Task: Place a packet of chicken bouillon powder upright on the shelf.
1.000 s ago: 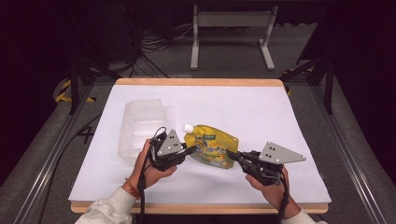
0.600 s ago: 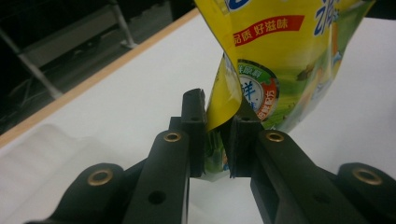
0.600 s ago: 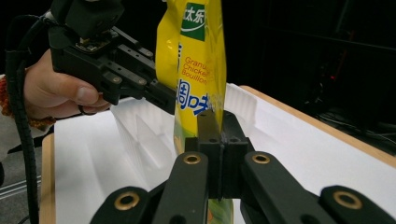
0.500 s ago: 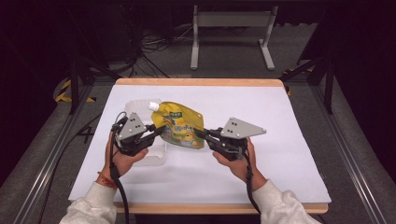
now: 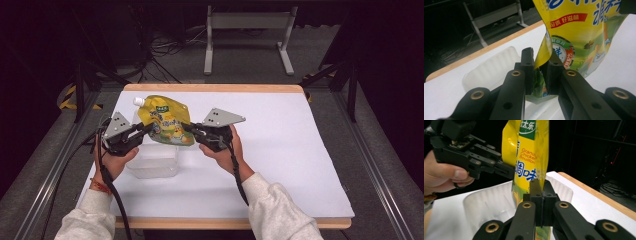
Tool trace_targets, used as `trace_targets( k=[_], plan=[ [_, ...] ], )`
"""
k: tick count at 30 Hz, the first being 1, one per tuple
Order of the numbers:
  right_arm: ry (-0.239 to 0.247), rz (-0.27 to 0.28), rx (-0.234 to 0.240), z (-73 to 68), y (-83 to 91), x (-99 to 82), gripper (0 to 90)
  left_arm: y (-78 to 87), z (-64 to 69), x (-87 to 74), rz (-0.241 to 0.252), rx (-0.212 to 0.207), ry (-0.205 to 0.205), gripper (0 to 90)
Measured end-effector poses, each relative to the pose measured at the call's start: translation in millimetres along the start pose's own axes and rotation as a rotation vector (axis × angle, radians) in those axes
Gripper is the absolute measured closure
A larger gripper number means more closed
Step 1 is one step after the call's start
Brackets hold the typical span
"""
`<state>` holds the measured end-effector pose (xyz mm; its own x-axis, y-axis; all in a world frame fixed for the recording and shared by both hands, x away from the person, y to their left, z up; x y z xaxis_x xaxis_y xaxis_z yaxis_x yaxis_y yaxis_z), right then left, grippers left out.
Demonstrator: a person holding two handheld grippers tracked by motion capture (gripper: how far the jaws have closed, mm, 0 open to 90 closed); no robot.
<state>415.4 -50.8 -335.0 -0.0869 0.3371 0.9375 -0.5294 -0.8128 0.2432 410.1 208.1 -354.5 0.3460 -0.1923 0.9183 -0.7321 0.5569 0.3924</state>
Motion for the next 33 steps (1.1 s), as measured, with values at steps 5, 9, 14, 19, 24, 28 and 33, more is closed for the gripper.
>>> trace_targets(
  k=[5,9,14,19,24,28,33],
  plan=[
    [0.003,-0.007,-0.002,1.7,-14.7,0.3,89.9,-2.3,-14.8,-4.8,0.005,0.014,0.028,79.8],
    [0.008,-0.021,-0.003,0.1,-28.5,1.1,89.9,-4.0,-23.6,-8.8,0.002,0.035,0.048,79.6],
    [0.010,-0.027,-0.002,0.5,-40.0,-2.6,89.8,-5.7,-31.7,-13.5,-0.006,0.043,0.069,79.5],
    [-0.020,-0.026,-0.013,2.5,-50.4,-11.3,89.7,-8.3,-37.7,-17.0,-0.009,0.058,0.087,79.6],
    [-0.061,-0.004,0.006,5.6,-56.1,-16.1,89.6,-9.0,-42.7,-19.9,-0.009,0.047,0.101,79.7],
    [-0.061,-0.002,0.009,1.6,-57.5,-15.2,89.3,-3.3,-45.3,-20.2,-0.007,0.038,0.095,79.8],
    [-0.053,-0.016,0.017,-8.4,-58.0,-14.8,89.1,5.3,-49.7,-23.0,-0.024,0.013,0.082,79.7]
  ],
)
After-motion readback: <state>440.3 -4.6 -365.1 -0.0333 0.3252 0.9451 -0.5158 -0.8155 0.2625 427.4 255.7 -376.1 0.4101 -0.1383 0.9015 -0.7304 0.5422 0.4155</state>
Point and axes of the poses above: each handheld gripper's, and its own axes: y roughly backward along the jaws, x roughly out of its top, z roughly to its right, the point moved 2 cm from there along -y, roughly forward along the jaws, and after that the axes turned 11 degrees about y, right-handed, at the moved point
